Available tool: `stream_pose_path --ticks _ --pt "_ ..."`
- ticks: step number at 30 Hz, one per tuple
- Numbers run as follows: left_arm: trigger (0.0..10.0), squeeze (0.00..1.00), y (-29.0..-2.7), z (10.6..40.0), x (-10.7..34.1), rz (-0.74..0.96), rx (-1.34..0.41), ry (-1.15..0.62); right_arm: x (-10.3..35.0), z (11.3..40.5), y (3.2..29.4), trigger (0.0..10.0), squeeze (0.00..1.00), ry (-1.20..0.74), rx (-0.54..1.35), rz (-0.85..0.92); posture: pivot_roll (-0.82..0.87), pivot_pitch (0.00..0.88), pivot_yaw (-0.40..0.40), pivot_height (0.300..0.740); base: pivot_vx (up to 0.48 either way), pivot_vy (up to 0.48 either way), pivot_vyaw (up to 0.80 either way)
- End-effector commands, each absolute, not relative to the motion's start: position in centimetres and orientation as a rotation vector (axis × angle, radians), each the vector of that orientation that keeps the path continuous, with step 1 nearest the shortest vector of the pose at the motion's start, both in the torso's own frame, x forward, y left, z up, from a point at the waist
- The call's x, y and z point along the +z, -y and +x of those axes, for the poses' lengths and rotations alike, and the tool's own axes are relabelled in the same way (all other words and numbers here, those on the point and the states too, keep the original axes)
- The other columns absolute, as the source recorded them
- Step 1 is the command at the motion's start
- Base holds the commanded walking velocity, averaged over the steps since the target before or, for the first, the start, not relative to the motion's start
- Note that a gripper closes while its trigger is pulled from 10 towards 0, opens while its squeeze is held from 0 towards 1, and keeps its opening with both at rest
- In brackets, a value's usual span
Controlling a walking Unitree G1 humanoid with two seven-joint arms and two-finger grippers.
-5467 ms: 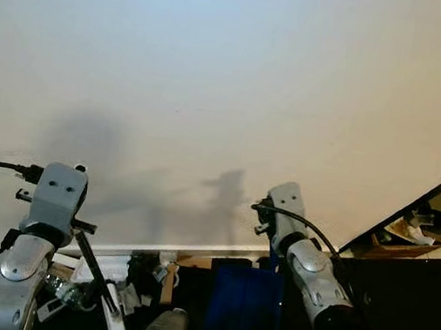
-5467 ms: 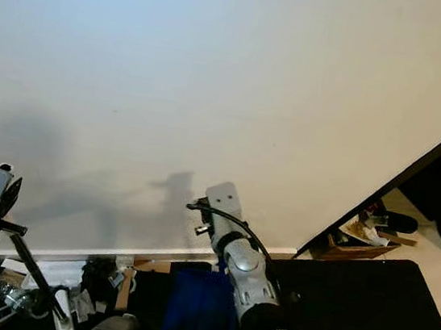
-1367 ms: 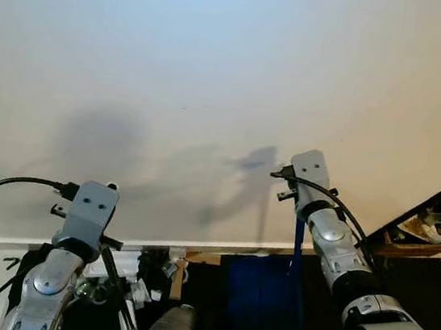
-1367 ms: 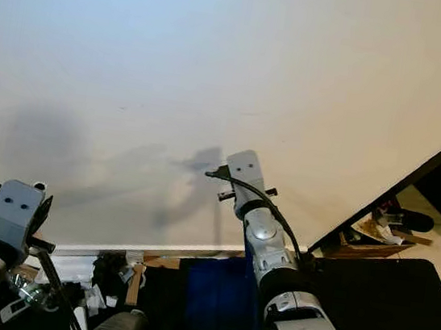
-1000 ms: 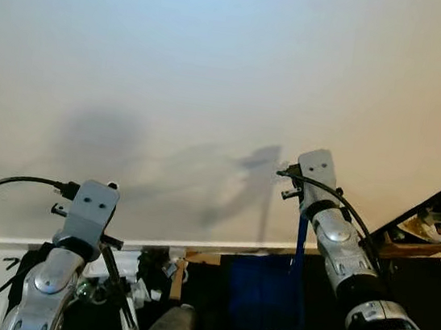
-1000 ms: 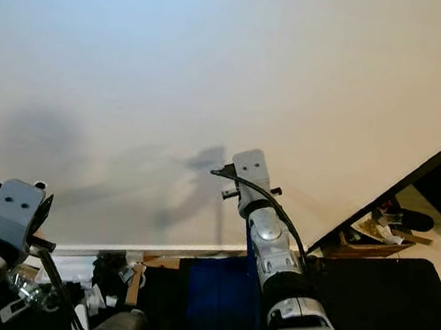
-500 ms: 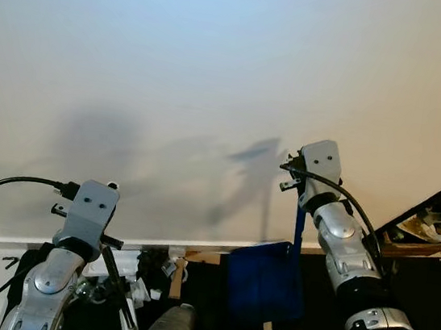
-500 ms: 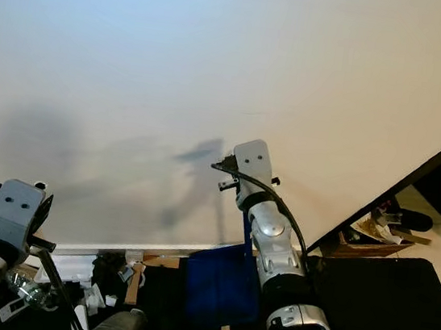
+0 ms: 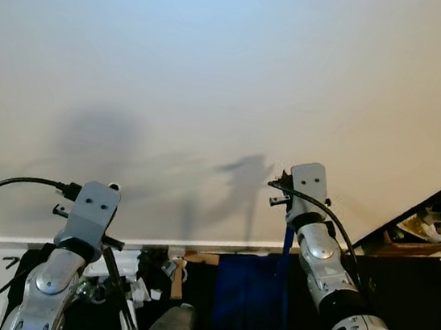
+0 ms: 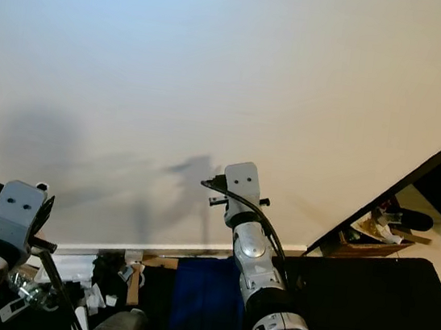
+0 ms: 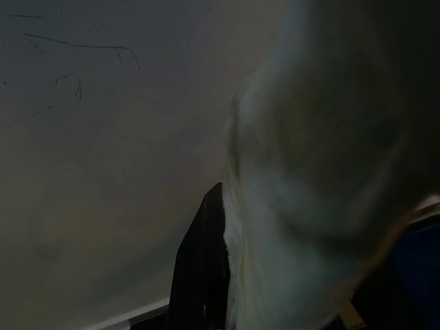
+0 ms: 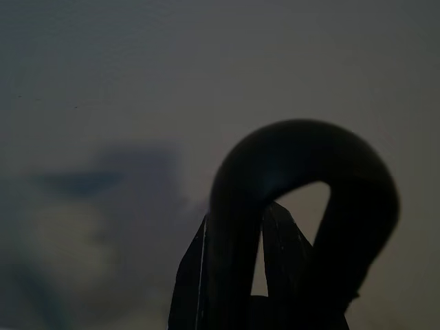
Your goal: Sweep floor
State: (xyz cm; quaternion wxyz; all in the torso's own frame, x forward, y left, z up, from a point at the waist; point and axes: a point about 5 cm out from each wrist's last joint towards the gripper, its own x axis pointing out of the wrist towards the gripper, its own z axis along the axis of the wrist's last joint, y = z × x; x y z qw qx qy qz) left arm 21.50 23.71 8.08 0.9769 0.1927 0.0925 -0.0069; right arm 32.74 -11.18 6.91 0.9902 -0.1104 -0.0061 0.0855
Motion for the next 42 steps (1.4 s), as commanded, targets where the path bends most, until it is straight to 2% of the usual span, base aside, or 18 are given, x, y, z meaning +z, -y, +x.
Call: stream_pose_path --ticks 1,6,12,17,23,34,42 --pt "10.0 0.00 -23.8 21.1 7.6 0.384 -0.010 -0.203 6.9 32.8 11.3 10.0 0.00 0.022 0.171 -0.258 0.27 0.119 -0.020 0.740 0.000 0.000 0.00" --pt "10.0 0.00 -23.4 21.0 7.4 0.379 -0.018 -0.207 7.8 33.1 12.3 10.0 0.00 0.098 0.150 -0.310 0.26 0.123 -0.012 0.740 0.000 0.000 0.00" --pt "10.0 0.00 -23.3 21.2 7.3 0.380 -0.028 -0.210 8.0 33.5 12.2 10.0 0.00 0.108 0.142 -0.344 0.26 0.121 -0.008 0.740 0.000 0.000 0.00" --pt "10.0 0.00 -23.4 21.5 7.5 0.383 -0.027 -0.204 7.8 33.6 11.2 10.0 0.00 0.087 0.140 -0.341 0.27 0.117 -0.004 0.740 0.000 0.000 0.00" --pt "10.0 0.00 -23.7 21.1 7.5 0.389 -0.021 -0.210 6.9 33.3 9.7 10.0 0.00 0.026 0.146 -0.249 0.28 0.118 -0.002 0.740 0.000 0.000 0.00" --pt "10.0 0.00 -23.8 21.1 7.5 0.395 -0.023 -0.214 10.2 34.6 8.5 10.0 0.00 0.171 0.144 -0.171 0.28 0.118 -0.001 0.740 0.000 0.000 0.00" --pt "10.0 0.00 -23.7 21.1 7.5 0.396 -0.023 -0.213 10.4 34.7 8.0 10.0 0.00 0.178 0.164 -0.181 0.29 0.112 -0.005 0.740 0.000 0.000 0.00"
